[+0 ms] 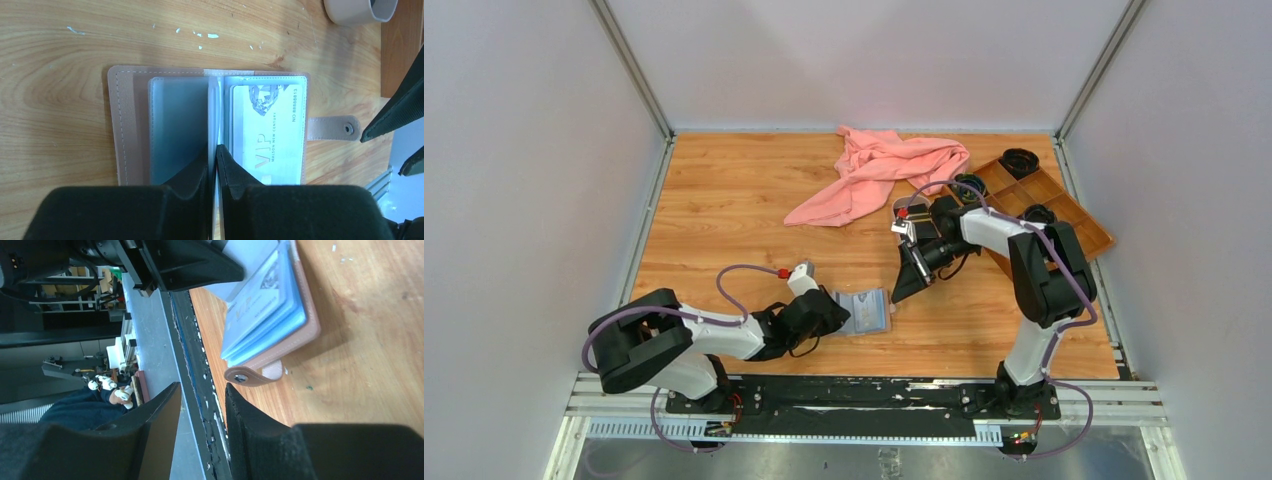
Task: Put the credit cards into the card holder
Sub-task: Open the card holder at the center of the board.
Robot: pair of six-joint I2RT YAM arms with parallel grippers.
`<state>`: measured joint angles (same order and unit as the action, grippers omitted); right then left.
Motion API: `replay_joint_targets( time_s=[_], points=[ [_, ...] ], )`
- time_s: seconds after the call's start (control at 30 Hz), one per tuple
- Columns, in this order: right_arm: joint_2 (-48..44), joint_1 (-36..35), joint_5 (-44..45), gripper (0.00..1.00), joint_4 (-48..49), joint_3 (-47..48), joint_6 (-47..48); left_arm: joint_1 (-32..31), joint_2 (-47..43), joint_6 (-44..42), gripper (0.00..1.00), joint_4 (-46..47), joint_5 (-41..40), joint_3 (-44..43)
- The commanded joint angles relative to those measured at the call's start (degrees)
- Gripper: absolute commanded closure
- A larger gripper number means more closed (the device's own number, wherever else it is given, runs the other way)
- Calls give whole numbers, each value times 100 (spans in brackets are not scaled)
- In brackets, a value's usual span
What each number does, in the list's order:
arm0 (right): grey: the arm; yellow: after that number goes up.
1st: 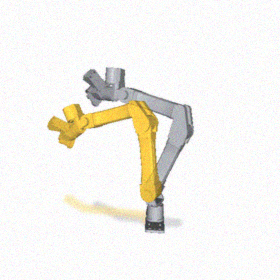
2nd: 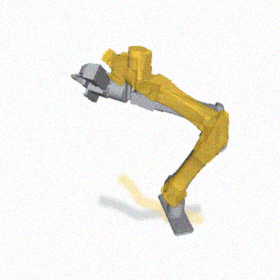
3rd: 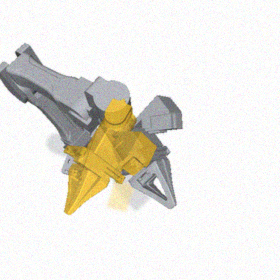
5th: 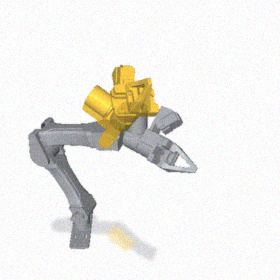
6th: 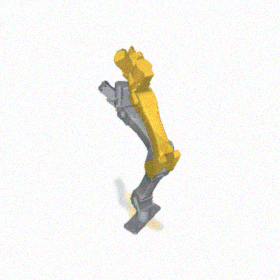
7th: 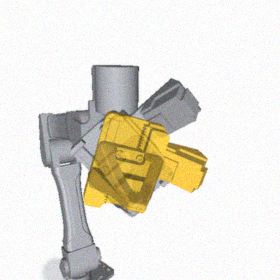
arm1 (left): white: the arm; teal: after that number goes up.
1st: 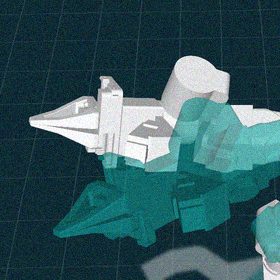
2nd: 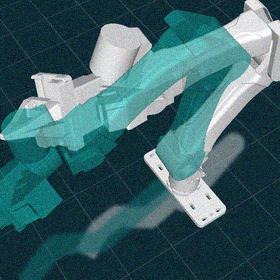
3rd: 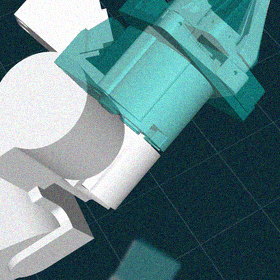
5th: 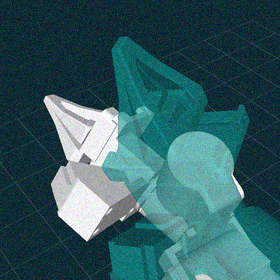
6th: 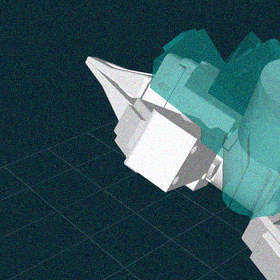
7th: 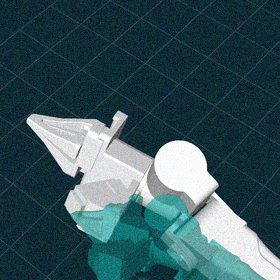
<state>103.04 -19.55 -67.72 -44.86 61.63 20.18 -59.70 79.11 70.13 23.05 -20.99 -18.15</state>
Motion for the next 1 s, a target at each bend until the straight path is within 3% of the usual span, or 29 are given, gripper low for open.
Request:
replay_joint_targets(
  time_s=[0.0, 0.13, 0.53, 0.97],
  points=[
    [49, -268, -309, 58, 171, 21, -304, 53, 198, -49, 90, -459, -290, -11],
    [-152, -580, -363, 58, 194, 74, -233, 52, 193, -61, 91, -459, -248, -54],
    [227, -1023, 1157, 55, 970, 89, -1276, 46, 244, -76, 92, -459, -153, -114],
    [527, -1011, 1115, 54, 1090, 174, -1558, 39, 337, -126, 92, -458, -15, -189]
  ],
)
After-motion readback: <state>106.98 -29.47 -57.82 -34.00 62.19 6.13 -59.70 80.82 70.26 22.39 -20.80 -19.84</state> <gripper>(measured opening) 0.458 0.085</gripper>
